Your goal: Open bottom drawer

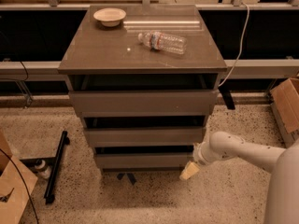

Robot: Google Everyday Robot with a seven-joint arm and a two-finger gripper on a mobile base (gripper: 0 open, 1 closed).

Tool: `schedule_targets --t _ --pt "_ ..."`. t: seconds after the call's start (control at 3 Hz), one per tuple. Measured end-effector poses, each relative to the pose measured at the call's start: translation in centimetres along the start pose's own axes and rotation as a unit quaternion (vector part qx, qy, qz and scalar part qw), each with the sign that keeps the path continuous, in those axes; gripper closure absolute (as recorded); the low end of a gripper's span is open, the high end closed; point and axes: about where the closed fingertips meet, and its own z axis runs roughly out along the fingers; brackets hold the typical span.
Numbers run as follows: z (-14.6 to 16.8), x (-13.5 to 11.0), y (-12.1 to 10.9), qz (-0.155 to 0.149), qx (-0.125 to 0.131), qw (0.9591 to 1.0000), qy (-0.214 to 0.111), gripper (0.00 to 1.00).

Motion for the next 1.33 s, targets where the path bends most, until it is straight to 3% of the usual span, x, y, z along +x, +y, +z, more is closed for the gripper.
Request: schedule_targets --t 0.33,0.67,1.33 --pt "1.8 0.1 0.4 0.000 -0.011 0.9999 -0.011 0.00" --pt "6.1 0.4 0.4 0.003 -0.037 0.9988 -0.031 0.00" --pt "13.2 2.4 -1.8 0.050 -0.076 0.9921 -0.086 0.00"
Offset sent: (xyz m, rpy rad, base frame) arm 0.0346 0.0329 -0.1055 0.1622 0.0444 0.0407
